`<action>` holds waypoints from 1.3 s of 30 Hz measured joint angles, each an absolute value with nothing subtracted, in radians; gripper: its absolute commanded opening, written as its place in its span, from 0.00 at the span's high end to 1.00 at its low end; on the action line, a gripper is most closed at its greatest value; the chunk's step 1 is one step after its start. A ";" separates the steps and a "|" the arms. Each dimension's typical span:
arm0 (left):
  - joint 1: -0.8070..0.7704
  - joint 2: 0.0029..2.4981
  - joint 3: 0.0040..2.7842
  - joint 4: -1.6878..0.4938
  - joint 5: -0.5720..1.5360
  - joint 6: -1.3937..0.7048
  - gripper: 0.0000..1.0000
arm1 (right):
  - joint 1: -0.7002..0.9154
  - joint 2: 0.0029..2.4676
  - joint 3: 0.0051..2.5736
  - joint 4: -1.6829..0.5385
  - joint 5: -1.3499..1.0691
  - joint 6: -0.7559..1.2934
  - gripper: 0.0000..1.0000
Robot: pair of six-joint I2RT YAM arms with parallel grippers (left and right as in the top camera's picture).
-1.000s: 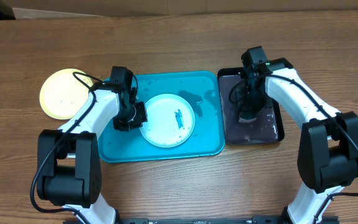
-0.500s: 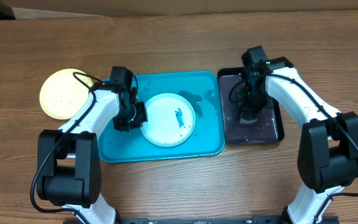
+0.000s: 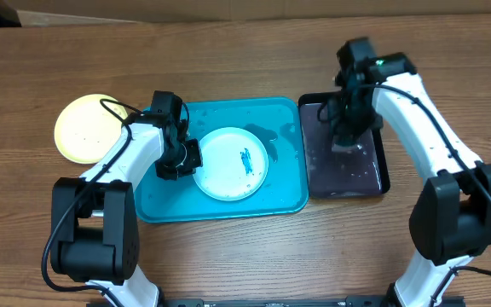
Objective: Clean dirty plates on tray and stack at the side
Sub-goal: 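Carry the sponge with the right gripper over to the white plate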
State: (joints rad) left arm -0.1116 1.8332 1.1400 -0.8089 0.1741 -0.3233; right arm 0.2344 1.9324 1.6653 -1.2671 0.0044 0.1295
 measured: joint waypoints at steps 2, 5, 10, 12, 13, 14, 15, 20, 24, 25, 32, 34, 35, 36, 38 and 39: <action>-0.112 1.833 1.140 -0.809 0.176 -0.323 0.96 | 0.234 1.927 1.660 -1.279 0.003 0.130 0.96; -0.112 1.833 1.139 -0.807 0.176 -0.323 0.96 | 0.234 1.927 1.598 -1.212 0.003 0.131 0.96; -0.112 1.833 1.139 -0.806 0.177 -0.323 0.96 | 0.234 1.929 1.404 -1.031 0.003 0.129 0.96; -0.112 1.833 1.139 -0.806 0.177 -0.323 0.96 | 0.234 1.931 1.374 -1.044 0.003 0.130 0.96; -0.112 1.833 1.139 -0.806 0.177 -0.323 0.96 | 0.234 1.932 1.374 -1.063 0.002 0.130 0.96; -0.112 1.833 1.139 -0.805 0.177 -0.323 0.96 | 0.234 1.932 1.384 -1.079 -0.001 0.130 0.96; -0.112 1.833 1.139 -0.804 0.179 -0.323 0.96 | 0.234 1.933 1.415 -1.124 -0.010 0.130 0.96; -0.112 1.833 1.139 -0.795 0.181 -0.323 0.96 | 0.234 1.933 1.645 -1.278 -0.084 0.130 0.96; -0.112 1.833 1.139 -0.791 0.189 -0.323 0.96 | 0.240 1.923 1.773 -1.303 -0.186 0.130 0.96; -0.112 1.833 1.139 -0.788 0.195 -0.324 0.96 | 0.244 1.920 1.781 -1.299 -0.221 0.130 0.96; -0.112 1.833 1.139 -0.772 0.231 -0.327 0.96 | 0.343 1.921 1.782 -1.237 -0.328 0.130 0.96; -0.112 1.833 1.139 -0.772 0.235 -0.327 0.96 | 0.390 1.925 1.782 -1.216 -0.336 0.130 0.96; -0.112 1.833 1.139 -0.772 0.236 -0.328 0.96 | 0.412 1.927 1.782 -1.209 -0.335 0.130 0.96; -0.112 1.833 1.139 -0.771 0.237 -0.330 0.96 | 0.437 1.930 1.782 -1.200 -0.327 0.130 0.96; -0.112 1.833 1.139 -0.770 0.237 -0.331 0.96 | 0.483 1.942 1.782 -1.186 -0.299 0.130 0.96; -0.112 1.833 1.139 -0.770 0.237 -0.331 0.96 | 0.507 1.952 1.782 -1.183 -0.279 0.130 0.96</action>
State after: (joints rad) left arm -0.1116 1.8332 1.1385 -0.7700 0.2371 -0.3305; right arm 0.5072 1.9522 1.7824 -1.1831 -0.2787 0.1303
